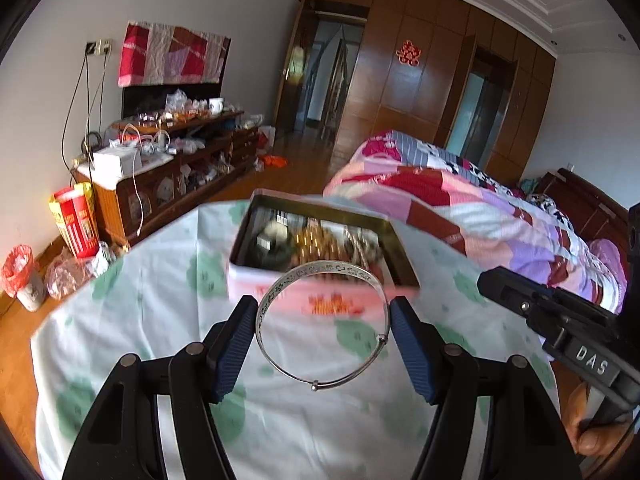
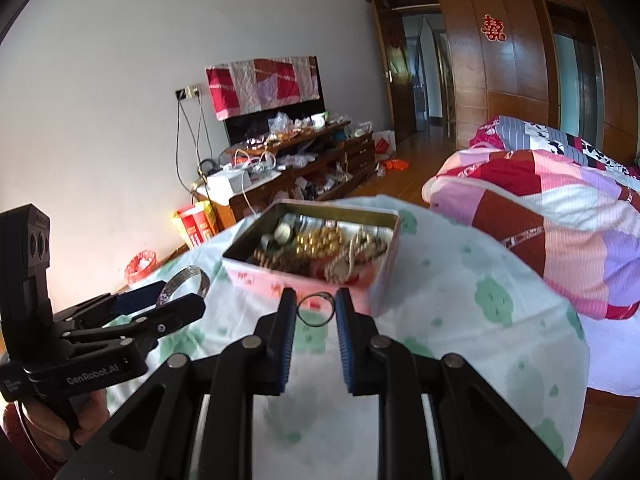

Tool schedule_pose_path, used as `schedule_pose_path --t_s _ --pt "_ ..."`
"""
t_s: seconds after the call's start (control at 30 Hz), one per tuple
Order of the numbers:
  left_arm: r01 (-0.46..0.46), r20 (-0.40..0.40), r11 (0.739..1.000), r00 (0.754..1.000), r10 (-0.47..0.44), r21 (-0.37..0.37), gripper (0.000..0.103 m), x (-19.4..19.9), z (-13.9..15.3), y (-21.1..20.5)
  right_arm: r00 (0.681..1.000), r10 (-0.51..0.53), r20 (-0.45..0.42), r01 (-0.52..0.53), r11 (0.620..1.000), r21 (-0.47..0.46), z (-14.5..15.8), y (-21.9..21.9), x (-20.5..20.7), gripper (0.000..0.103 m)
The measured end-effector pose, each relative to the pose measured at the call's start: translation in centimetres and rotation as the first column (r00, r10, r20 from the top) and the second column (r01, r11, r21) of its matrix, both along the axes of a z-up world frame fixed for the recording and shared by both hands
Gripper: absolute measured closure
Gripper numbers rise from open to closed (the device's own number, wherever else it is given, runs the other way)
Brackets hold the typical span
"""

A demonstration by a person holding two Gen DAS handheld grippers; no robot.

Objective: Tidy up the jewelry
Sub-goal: 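Carry the silver bangle and ring over the tin with both tools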

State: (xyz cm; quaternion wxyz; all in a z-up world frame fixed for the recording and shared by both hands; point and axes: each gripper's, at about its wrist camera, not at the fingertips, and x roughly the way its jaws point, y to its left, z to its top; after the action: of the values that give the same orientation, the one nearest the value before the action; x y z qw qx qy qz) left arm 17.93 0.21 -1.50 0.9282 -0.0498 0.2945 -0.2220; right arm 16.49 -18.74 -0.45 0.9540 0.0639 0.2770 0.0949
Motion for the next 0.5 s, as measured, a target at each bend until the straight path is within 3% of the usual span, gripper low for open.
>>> schedule_pose_path --t_s 0.2,0.33,0.5 --pt "-0.017 0.044 1.000 0.999 0.018 -0.024 0.035 3.5 1.0 -1.1 0.999 -0.023 0.039 0.023 1.000 0.003 0.9 -0.1 3.0 0.081" --pt "-0.041 0.081 0.999 0.996 0.040 0.014 0.035 6.1 0.7 -2.4 0.998 -0.041 0.037 0.040 0.999 0.030 0.8 -0.5 5.5 0.081" --pt "-0.054 0.064 0.998 0.997 0.053 0.012 0.035 8.8 -0.5 -3.3 0.998 -0.059 0.022 0.058 0.997 0.045 0.1 -0.8 8.3 0.081"
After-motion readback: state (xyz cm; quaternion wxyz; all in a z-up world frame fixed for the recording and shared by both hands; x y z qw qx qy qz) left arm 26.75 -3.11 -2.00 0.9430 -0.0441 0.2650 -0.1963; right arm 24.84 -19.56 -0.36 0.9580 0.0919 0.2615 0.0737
